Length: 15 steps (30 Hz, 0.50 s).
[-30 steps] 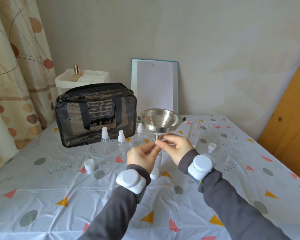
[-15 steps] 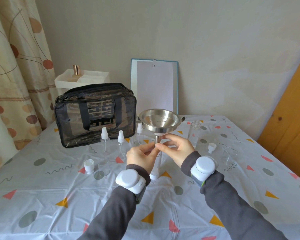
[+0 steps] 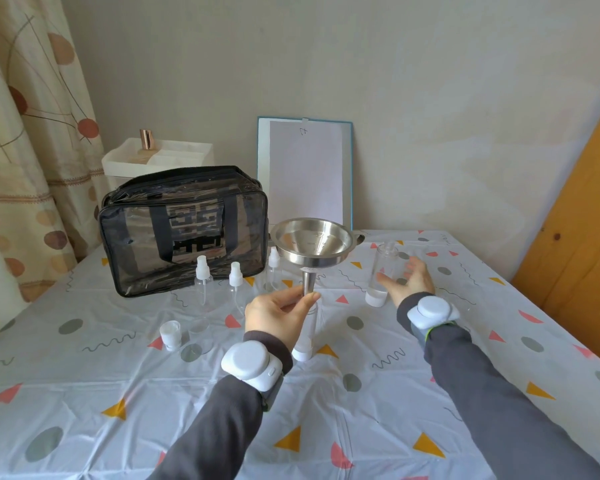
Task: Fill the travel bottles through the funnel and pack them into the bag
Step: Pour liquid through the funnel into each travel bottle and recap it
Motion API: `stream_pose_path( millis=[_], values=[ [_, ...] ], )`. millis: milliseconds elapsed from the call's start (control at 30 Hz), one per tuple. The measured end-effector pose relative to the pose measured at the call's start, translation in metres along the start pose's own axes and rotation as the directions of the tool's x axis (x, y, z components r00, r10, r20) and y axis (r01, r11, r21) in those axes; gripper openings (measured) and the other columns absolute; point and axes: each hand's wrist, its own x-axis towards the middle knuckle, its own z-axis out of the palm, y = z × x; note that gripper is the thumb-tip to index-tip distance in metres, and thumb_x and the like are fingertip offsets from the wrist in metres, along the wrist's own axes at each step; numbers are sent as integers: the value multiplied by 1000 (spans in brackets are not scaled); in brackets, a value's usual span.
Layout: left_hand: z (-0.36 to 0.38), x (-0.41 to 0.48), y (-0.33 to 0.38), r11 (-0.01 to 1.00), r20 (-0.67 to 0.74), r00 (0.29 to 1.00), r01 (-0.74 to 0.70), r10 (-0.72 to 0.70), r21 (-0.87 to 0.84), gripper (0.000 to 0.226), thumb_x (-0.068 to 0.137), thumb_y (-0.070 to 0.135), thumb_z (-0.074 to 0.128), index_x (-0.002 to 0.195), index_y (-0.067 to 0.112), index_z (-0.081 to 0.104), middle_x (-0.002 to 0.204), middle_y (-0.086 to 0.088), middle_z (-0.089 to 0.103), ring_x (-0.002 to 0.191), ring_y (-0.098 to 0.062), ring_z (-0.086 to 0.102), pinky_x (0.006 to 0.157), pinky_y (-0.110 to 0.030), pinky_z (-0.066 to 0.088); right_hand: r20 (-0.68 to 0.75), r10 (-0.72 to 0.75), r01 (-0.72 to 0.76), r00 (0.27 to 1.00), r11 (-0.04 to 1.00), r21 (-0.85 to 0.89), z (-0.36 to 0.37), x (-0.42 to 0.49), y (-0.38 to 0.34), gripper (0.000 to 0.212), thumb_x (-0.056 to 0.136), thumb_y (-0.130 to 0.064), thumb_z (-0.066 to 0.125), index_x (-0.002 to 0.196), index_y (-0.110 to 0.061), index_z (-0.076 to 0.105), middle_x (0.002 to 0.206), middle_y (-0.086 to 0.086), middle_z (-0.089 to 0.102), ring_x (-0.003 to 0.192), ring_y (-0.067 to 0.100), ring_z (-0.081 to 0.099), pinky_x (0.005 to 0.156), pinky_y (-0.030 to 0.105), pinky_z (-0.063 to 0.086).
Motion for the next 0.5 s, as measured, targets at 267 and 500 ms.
stream_pose_path(
  millis=[267, 500],
  values=[
    [-2, 0, -1, 998, 19, 999, -35, 34, 44, 6, 73, 32, 76, 77, 32, 72, 59, 30, 63, 70, 12, 62, 67, 0, 45, 136, 45, -41, 990, 999, -29, 16, 21, -5, 70, 83, -28, 66, 139, -9, 27, 138, 13, 45, 122, 33, 46, 101, 37, 35],
    [-3, -2, -2, 998, 5, 1000, -15, 15, 68, 7, 73, 32, 76, 78, 33, 72, 57, 32, 60, 68, 15, 61, 65, -2, 45, 113, 23, -8, 993, 991, -133, 16, 20, -6, 50, 88, -22, 59, 128, 0, 36, 124, 21, 52, 113, 36, 51, 93, 35, 38]
  ],
)
